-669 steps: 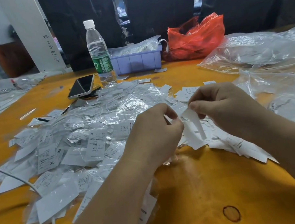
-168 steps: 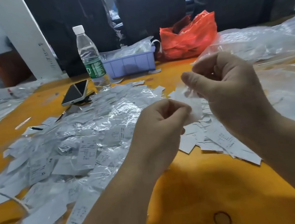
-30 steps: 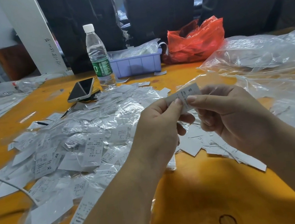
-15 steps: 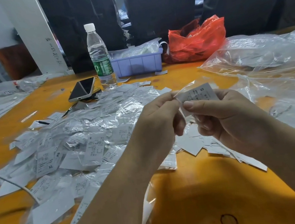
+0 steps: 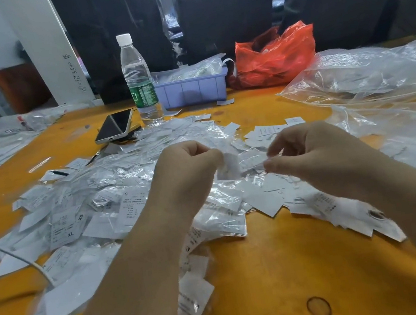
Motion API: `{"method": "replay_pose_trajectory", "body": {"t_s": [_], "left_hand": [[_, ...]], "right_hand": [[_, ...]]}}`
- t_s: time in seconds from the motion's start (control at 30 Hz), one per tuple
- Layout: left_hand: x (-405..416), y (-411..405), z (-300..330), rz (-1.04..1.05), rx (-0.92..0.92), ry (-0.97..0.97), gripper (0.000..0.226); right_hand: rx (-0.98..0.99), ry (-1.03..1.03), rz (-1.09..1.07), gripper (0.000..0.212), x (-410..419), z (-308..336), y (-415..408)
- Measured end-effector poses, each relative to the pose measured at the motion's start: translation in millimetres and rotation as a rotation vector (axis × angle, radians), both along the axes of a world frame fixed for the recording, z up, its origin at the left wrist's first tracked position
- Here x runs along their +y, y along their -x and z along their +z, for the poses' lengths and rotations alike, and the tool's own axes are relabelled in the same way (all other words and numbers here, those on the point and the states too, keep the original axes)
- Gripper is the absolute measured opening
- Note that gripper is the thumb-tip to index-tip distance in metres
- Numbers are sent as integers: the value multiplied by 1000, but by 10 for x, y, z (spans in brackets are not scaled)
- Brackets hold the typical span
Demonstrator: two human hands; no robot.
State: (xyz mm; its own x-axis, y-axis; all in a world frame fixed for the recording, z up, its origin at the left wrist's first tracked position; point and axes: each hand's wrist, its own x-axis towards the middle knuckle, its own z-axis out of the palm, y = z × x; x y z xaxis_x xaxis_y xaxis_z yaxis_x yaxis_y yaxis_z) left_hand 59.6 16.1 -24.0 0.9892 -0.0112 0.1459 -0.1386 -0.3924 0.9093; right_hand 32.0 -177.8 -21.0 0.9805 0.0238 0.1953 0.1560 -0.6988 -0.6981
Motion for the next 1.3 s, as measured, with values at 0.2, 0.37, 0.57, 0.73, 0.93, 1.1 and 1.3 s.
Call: {"method": "replay_pose_trajectory", "body": {"t_s": [0.2,0.37,0.57,0.73,0.93,1.1,1.3], "left_hand": [[12,-14,-57,224,-52,-202,11],[21,11,-33,266,-156,-247,22],[-35,39,-7,204,-206,-193,16],[-120,106,-49,76,-173,-208,15],[-185,119,-95,-77,-99,-183,11],[-229,117,-128,-157,-79,-162,11],[-248,139,-100,-219,-46,-1,6]], "right_hand": [[61,327,-59,23,-47,-80,-29],[166,492,-23,53,13,-128,-38],[86,459,17,26,49,-186,-41],[-33,440,49,15,49,-230,-45],[-195,-55,32,16,52,-127,-41],[-173,-379,70,11,71,-64,-10],[-179,-452,88,12,84,-53,61]]}}
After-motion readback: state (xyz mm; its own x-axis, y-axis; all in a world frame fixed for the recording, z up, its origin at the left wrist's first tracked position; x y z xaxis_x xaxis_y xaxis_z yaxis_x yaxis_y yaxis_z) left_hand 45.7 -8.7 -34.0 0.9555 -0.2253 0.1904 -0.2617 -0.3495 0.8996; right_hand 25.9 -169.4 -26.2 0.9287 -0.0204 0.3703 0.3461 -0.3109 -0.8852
